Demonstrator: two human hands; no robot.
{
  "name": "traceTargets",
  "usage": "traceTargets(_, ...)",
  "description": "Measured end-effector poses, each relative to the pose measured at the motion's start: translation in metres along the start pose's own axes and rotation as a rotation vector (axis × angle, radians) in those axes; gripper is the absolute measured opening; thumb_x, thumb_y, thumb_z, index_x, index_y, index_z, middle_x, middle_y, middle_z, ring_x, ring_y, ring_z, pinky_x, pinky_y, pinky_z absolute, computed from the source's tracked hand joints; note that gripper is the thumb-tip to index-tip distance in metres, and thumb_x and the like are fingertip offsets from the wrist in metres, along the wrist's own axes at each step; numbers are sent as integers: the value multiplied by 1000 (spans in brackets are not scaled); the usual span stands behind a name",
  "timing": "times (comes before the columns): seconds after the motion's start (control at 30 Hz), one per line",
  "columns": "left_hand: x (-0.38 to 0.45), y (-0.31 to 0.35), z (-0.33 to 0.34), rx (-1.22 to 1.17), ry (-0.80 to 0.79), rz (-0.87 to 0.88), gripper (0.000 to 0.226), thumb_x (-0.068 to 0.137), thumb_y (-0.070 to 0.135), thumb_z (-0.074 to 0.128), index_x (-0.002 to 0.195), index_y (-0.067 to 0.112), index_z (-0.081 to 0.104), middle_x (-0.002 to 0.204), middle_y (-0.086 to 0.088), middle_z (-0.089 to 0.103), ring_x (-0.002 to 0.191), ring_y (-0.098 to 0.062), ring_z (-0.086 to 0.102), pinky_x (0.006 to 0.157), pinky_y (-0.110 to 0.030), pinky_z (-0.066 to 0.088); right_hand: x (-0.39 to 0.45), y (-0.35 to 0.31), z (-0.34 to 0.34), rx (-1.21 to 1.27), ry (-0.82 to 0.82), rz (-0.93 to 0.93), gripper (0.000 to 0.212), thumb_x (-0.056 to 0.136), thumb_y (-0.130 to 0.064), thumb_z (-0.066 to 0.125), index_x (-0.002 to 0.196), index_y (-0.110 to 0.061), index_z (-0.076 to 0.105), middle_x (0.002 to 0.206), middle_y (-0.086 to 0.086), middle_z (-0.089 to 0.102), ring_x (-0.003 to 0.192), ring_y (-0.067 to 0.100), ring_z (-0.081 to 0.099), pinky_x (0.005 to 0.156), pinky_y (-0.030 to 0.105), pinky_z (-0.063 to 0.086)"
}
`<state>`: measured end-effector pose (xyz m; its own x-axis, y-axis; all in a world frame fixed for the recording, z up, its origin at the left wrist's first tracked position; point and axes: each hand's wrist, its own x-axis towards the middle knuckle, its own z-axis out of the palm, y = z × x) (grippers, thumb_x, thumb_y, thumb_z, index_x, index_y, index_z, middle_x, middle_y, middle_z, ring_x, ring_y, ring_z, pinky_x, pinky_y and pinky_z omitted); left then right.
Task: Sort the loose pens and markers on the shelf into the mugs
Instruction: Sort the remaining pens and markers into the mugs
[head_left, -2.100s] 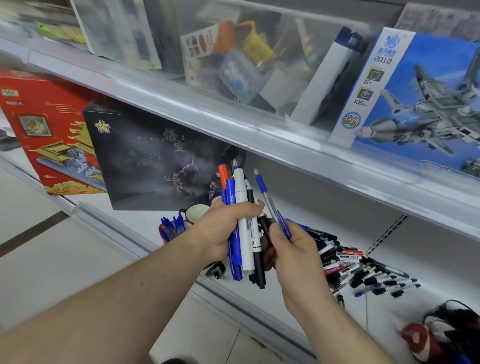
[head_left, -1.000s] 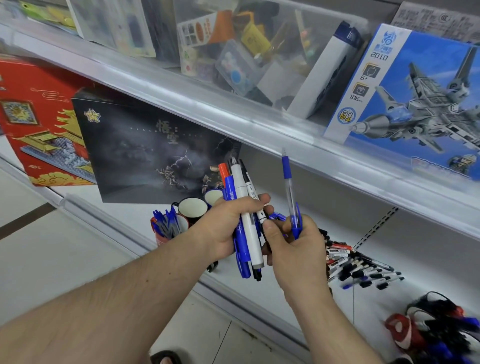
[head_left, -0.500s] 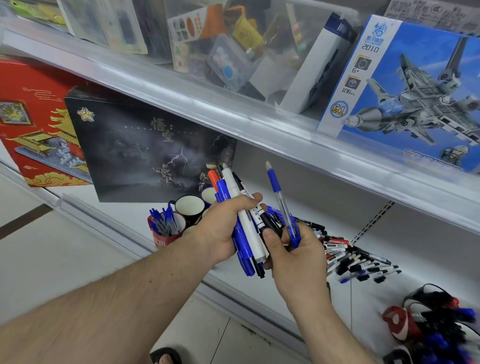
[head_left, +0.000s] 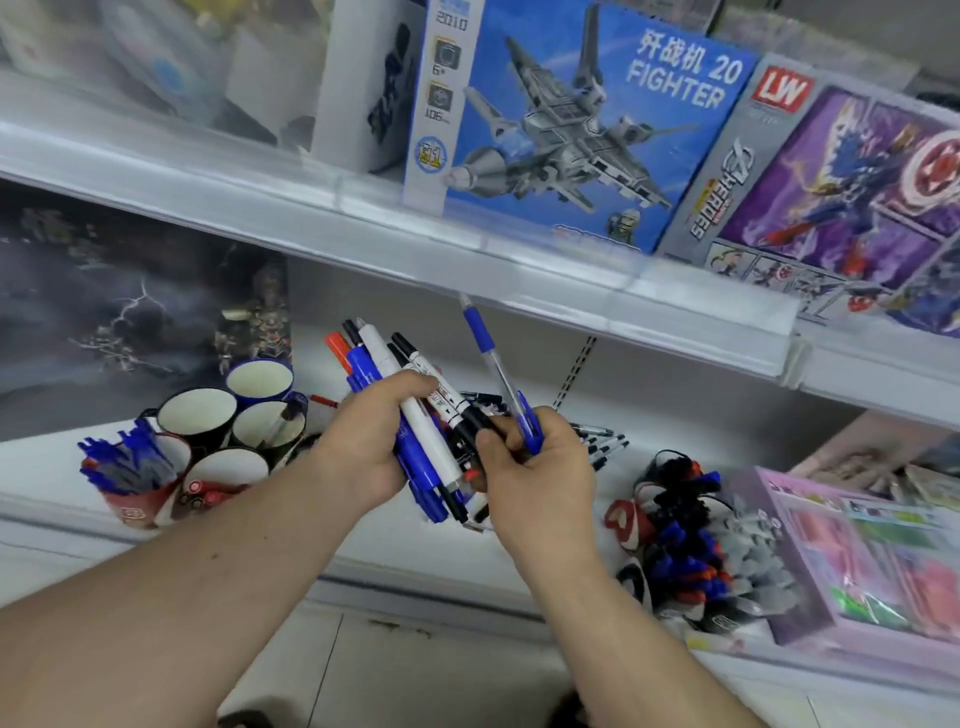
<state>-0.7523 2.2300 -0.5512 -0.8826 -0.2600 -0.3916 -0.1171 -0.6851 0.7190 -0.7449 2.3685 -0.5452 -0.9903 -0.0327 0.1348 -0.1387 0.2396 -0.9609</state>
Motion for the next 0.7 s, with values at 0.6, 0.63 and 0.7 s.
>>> traceTargets(0.6, 20, -88, 101, 466, -103, -247, 11, 85, 5, 69, 78, 8, 62, 65, -6, 61, 54, -15, 57, 54, -27, 49, 99, 44, -242, -916, -39, 234, 28, 82, -10, 69, 63, -13, 49, 67, 18, 67, 72, 35, 71, 62, 39, 56)
traceTargets(0.63, 22, -94, 108, 465, -116, -250, 10, 84, 5, 69, 79, 9, 62, 66, -6, 62, 54, -14, 58, 55, -27, 49, 108, 50, -251, -900, -33, 273, 29, 81, -8, 70, 62, -13, 48, 64, 17, 65, 72, 37, 72, 63, 42, 57)
traceTargets(0.7, 28, -106, 118, 473, -125, -252, 7, 82, 5, 70, 80, 9, 64, 68, -7, 63, 57, -15, 59, 59, -28, 50, 123, 61, -264, -905, -22, 328, 30, 81, -7, 72, 63, -12, 48, 62, 14, 65, 67, 33, 72, 54, 34, 54)
